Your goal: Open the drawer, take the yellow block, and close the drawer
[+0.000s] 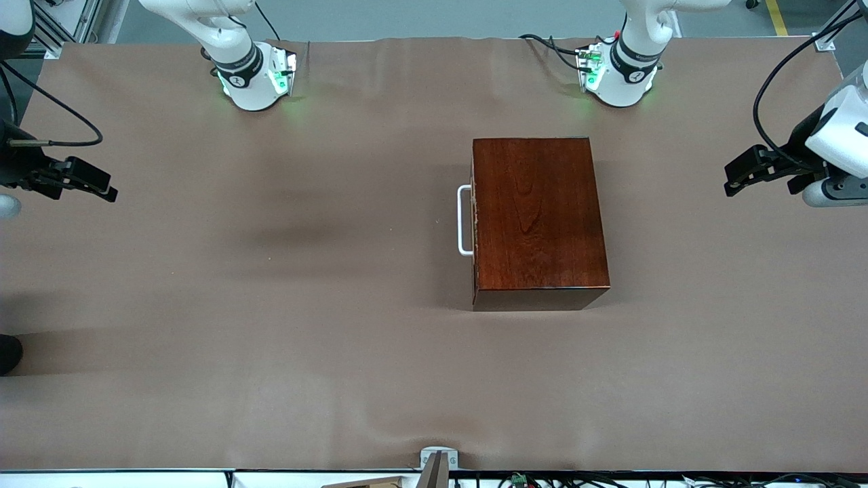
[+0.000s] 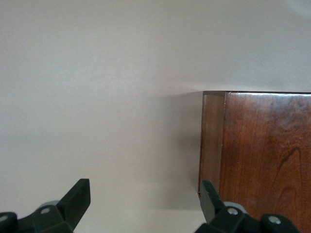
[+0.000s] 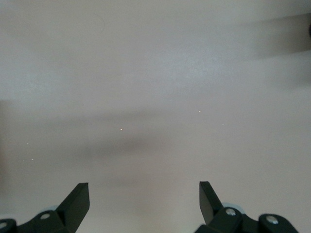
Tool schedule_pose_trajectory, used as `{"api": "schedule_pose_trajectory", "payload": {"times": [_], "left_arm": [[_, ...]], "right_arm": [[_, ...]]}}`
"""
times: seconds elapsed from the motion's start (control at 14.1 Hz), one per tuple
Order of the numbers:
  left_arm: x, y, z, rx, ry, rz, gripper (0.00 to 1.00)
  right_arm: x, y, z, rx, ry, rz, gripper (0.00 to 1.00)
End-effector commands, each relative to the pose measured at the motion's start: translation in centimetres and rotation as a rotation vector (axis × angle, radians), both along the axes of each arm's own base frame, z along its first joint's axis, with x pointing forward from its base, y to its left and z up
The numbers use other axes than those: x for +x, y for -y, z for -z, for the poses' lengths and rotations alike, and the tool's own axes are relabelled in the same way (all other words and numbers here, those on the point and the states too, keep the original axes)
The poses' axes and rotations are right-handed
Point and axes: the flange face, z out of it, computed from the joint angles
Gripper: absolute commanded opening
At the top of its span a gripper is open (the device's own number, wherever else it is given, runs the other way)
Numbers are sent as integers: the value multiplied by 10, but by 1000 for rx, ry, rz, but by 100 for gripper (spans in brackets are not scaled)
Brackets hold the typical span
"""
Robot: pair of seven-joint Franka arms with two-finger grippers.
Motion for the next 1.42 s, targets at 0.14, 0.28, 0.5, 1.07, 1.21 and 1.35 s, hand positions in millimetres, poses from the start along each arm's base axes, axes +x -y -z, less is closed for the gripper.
{"api": "schedule_pose_trajectory", "payload": {"times": [0.14,0.28,0.5,1.07,1.21,1.35], "left_arm": [[-5,2,-5,-14,8,-11,100],[-5,3,-5,-13,8,-10,100],[-2,2,-6,-5,23,-10,100],[3,-1,-7,-8,27,1,100],[5,-1,-6,-21,26,-8,100],[11,8,5,-28,17,0,100]], "right_arm": [[0,3,-4,-1,2,5,100],[0,3,-4,-1,2,5,100],[2,2,-1,0,-3,1,100],[2,3,-1,-1,0,3,100],[3,2,-1,0,-1,2,100],[3,2,-1,0,-1,2,100]]}}
